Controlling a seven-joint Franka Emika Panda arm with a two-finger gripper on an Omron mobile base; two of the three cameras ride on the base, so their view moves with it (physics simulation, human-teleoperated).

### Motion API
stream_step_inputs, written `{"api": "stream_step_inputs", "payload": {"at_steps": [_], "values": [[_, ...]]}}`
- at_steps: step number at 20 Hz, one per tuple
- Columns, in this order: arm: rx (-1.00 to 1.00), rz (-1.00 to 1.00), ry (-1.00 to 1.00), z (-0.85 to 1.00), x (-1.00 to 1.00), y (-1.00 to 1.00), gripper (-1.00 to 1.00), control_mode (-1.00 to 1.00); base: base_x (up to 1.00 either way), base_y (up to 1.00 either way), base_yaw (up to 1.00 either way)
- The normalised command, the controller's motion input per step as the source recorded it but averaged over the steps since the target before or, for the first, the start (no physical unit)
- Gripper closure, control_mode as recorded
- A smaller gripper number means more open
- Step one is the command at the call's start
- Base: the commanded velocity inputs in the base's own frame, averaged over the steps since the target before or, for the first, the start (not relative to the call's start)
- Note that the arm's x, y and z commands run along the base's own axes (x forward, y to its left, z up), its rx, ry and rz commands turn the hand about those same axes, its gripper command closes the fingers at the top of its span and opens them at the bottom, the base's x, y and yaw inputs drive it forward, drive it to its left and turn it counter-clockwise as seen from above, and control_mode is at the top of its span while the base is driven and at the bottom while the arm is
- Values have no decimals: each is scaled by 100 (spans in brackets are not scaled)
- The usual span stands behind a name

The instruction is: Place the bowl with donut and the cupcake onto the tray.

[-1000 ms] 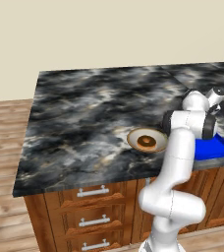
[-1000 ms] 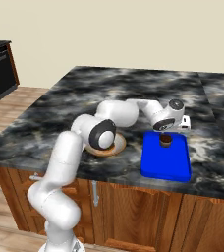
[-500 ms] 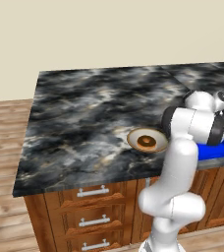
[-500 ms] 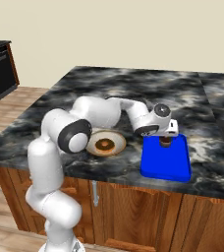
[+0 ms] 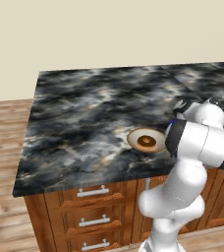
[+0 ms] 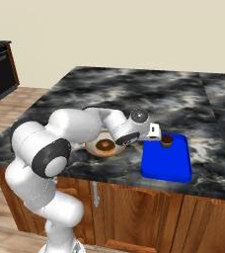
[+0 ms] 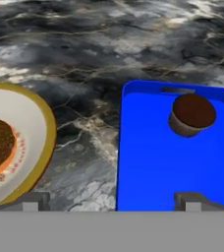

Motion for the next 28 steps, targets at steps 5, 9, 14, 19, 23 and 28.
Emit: {"api": "stream_step_inputs", "payload": {"at_steps": [5,9,14,19,23,28], "values": [[0,0,1,48,-18,15,-100,-100,0,0,0],[1,0,3,50,-23,9,-100,-100,0,0,0],[6,0,4,16,-38,15,-100,-100,0,0,0],[11,0,4,0,-25,28,-100,-100,0,0,0],[7,0,9,-3,-6,37,-100,-100,0,0,0],[2,0,9,-16,0,37,-100,-100,0,0,0]]}}
